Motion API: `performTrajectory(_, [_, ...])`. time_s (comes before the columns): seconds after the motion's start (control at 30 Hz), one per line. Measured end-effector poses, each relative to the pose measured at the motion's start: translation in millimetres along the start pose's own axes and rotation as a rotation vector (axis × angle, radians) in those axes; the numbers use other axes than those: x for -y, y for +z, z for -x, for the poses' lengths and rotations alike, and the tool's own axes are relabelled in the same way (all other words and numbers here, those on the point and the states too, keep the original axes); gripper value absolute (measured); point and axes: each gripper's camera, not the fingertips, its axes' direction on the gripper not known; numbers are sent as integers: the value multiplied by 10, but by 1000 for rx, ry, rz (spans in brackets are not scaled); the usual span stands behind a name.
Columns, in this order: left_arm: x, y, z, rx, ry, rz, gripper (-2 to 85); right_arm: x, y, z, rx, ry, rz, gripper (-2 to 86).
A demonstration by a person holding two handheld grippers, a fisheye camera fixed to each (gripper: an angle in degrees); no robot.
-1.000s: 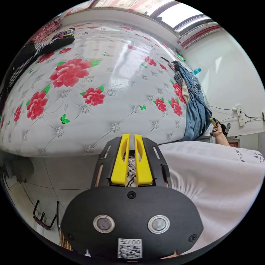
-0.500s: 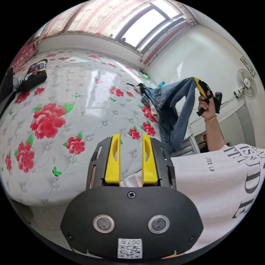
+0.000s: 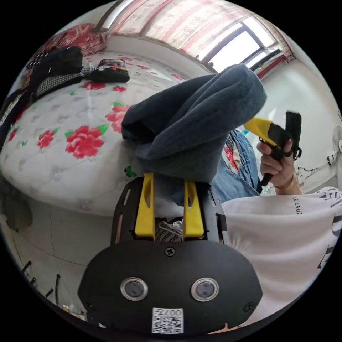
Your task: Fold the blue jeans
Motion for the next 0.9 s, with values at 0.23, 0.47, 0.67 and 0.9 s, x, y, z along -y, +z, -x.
performTrajectory(0.23, [-500, -298, 657, 36, -175, 1, 127, -252, -208, -1014, -301, 343, -34, 72])
performTrajectory(0.47, [-408, -298, 749, -13, -168, -6, 148, 901, 413, -1155, -397, 172, 55, 101])
performTrajectory(0.67, [-434, -520, 652, -26, -58, -48, 173, 1879, 1547, -1418, -422, 73, 266, 111])
performTrajectory(0.9, [-522, -573, 1006, -58, -178, -32, 183, 2056, 2717, -1823, -522, 40, 534, 92])
